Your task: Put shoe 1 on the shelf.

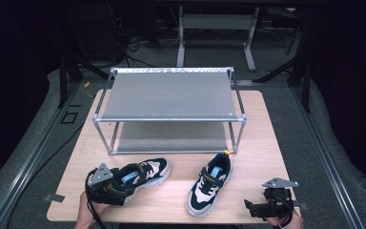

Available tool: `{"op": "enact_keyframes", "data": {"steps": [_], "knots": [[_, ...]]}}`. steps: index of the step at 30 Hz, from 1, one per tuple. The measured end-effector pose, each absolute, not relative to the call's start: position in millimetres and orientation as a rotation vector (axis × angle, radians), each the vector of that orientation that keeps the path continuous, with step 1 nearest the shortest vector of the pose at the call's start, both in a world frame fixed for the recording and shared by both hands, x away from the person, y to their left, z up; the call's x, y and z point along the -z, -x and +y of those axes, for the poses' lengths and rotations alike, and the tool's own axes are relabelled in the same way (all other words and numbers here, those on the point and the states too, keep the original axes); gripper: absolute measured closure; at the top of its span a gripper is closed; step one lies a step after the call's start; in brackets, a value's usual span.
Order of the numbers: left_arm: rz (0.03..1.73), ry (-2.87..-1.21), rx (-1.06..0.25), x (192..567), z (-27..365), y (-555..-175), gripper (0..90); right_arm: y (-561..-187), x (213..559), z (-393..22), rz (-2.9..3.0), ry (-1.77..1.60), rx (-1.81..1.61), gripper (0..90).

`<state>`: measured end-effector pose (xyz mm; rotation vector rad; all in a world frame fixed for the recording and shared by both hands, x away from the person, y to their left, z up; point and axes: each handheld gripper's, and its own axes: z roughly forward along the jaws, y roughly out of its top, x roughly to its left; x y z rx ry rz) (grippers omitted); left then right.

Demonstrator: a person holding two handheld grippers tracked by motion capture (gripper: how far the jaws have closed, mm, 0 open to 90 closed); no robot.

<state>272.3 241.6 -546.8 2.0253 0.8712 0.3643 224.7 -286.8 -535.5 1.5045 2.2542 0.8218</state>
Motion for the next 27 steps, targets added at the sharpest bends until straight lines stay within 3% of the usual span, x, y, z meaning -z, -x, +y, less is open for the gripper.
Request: {"op": "enact_keyframes", "data": {"steps": [2,8,27], "knots": [[0.868,-2.037,-0.37,547.5,239.0,-271.3,12.3,-223.9,536.5,-288.9,2.258,-1.508,-0.83,0.2],[0.873,-2.038,-0.374,545.9,239.9,-271.1,18.3,-222.4,538.8,-293.2,2.232,-1.53,-0.822,0.6],[0.914,-1.958,-0.523,528.5,231.8,-260.6,23.9,-222.1,539.6,-299.5,2.213,-1.545,-0.849,1.0]]}}
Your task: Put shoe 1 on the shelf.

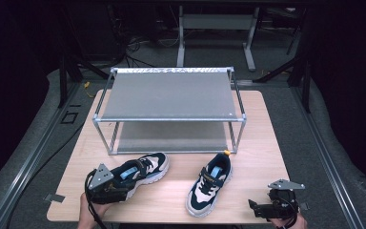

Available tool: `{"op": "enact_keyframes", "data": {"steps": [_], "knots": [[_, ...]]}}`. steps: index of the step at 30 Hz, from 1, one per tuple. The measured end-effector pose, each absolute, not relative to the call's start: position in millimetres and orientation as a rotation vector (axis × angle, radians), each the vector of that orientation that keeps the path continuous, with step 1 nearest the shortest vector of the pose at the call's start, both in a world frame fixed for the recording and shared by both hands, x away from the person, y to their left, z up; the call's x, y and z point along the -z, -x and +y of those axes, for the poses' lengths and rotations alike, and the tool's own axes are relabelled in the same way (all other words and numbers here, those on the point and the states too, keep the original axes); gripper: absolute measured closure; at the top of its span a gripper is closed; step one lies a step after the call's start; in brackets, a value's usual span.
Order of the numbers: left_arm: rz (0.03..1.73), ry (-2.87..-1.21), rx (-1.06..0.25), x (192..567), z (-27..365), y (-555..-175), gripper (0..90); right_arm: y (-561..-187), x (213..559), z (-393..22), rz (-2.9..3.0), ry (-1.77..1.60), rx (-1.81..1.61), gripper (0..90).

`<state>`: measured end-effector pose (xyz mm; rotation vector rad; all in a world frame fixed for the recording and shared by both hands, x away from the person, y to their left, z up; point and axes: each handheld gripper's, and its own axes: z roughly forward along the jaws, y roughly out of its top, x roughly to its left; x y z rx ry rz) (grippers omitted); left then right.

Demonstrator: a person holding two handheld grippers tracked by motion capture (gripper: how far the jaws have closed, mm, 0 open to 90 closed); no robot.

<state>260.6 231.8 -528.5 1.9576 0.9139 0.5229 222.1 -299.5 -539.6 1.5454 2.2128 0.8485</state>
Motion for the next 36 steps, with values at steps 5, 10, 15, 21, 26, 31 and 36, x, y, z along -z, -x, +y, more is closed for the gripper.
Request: {"op": "enact_keyframes", "data": {"steps": [5,10,15,21,26,31,36], "knots": [[0.961,-1.92,-0.558,520.6,225.4,-265.4,24.0,-223.1,538.5,-299.2,2.211,-1.536,-0.846,1.0],[1.007,-1.876,-0.593,514.9,215.8,-273.0,24.0,-224.0,537.4,-300.1,2.222,-1.538,-0.854,1.1],[1.055,-1.804,-0.61,513.6,210.0,-279.9,24.0,-223.5,537.3,-301.2,2.211,-1.538,-0.858,1.1],[1.115,-1.761,-0.634,511.1,204.1,-289.1,24.0,-223.4,532.4,-302.7,2.188,-1.531,-0.876,1.1],[1.162,-1.707,-0.68,512.2,199.8,-298.5,24.0,-223.7,525.7,-300.5,2.183,-1.511,-0.883,1.3],[1.228,-1.666,-0.702,516.6,194.1,-310.0,23.9,-225.9,526.5,-297.9,2.198,-1.518,-0.887,1.4],[1.262,-1.647,-0.703,519.3,186.0,-320.9,23.8,-227.8,525.7,-293.2,2.22,-1.506,-0.866,1.5]]}}
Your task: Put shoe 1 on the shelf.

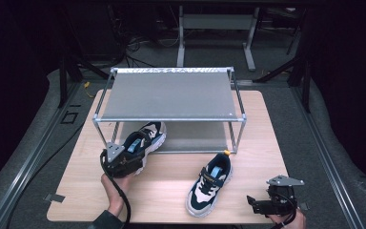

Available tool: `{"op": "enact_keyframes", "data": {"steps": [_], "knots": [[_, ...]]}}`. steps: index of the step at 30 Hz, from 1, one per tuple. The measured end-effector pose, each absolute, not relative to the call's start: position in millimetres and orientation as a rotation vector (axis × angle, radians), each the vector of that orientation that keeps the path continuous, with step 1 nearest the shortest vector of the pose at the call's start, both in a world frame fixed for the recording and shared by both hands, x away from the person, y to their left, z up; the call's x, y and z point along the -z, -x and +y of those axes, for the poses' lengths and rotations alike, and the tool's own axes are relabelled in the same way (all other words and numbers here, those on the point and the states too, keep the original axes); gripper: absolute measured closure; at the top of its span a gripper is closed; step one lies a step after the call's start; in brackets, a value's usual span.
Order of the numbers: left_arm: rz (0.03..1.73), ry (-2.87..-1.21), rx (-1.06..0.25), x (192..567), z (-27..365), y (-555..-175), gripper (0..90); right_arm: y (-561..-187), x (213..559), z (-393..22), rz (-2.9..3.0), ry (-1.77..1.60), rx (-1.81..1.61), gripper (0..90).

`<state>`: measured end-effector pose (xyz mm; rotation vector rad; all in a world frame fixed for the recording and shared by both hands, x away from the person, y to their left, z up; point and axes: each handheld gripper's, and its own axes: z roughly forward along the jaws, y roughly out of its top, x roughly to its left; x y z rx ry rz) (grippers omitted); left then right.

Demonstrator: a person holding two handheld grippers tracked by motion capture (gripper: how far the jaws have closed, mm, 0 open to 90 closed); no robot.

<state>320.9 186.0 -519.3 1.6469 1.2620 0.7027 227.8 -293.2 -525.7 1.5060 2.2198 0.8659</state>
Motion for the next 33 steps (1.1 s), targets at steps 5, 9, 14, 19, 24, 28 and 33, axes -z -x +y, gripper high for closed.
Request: {"op": "enact_keyframes", "data": {"steps": [5,9,14,19,24,28,33], "knots": [[1.301,-1.638,-0.706,521.5,178.7,-332.7,23.7,-226.5,521.3,-293.5,2.195,-1.503,-0.865,1.6],[1.32,-1.65,-0.713,524.1,169.2,-344.5,23.7,-226.5,521.1,-294.2,2.196,-1.499,-0.863,1.6],[1.349,-1.657,-0.714,528.5,153.3,-360.3,23.5,-226.5,520.8,-294.1,2.198,-1.495,-0.872,1.6],[1.371,-1.727,-0.738,537.5,135.8,-378.2,21.8,-226.7,519.0,-291.8,2.216,-1.487,-0.882,1.6],[1.327,-1.742,-0.683,539.4,141.6,-380.0,14.5,-224.8,518.2,-291.8,2.217,-1.492,-0.873,1.6],[1.268,-1.747,-0.661,530.8,157.9,-367.5,14.0,-222.2,519.2,-294.9,2.203,-1.503,-0.878,1.6],[1.222,-1.74,-0.597,530.3,175.4,-347.9,15.2,-220.3,520.2,-296.5,2.209,-1.501,-0.901,1.6]]}}
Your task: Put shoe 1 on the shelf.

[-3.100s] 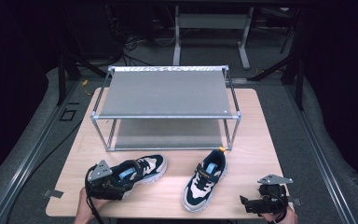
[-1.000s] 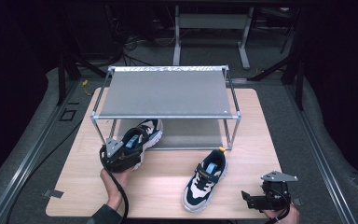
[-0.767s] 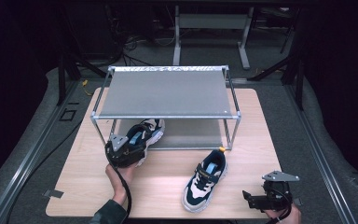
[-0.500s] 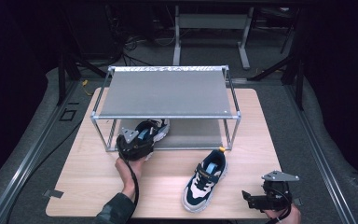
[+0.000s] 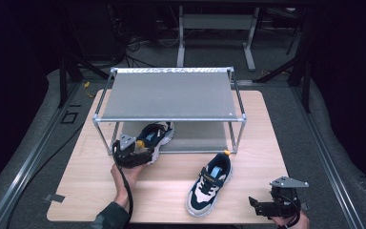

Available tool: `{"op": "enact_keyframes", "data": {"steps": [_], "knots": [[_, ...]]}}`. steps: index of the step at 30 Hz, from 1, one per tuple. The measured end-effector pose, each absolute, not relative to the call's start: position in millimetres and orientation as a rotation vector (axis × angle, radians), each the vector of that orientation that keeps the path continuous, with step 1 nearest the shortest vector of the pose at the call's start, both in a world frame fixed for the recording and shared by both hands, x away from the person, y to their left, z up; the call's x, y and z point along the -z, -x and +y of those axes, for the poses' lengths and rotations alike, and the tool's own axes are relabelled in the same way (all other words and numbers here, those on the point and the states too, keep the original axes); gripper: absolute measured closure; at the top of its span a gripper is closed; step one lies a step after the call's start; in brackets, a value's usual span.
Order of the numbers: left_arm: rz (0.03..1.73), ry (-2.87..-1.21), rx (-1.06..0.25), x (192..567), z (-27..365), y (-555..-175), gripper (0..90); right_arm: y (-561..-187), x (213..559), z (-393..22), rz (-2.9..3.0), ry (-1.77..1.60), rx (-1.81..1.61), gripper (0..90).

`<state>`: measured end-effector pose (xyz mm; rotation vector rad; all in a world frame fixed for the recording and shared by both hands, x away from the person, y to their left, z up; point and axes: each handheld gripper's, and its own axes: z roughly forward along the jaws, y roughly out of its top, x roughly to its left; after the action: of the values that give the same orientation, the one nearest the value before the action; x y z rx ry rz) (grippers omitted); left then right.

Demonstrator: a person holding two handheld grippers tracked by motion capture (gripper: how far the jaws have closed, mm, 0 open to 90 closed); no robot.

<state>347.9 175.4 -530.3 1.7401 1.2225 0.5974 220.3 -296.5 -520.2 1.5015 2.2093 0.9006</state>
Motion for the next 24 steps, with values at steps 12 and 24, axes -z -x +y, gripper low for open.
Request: {"op": "enact_keyframes", "data": {"steps": [12,24], "knots": [[1.285,-1.697,-0.688,541.7,160.8,-343.0,31.4,-223.7,518.2,-288.5,2.221,-1.484,-0.905,1.7],[1.345,-1.689,-0.678,535.5,126.4,-368.6,29.1,-225.3,516.5,-288.1,2.226,-1.483,-0.911,1.8]]}}
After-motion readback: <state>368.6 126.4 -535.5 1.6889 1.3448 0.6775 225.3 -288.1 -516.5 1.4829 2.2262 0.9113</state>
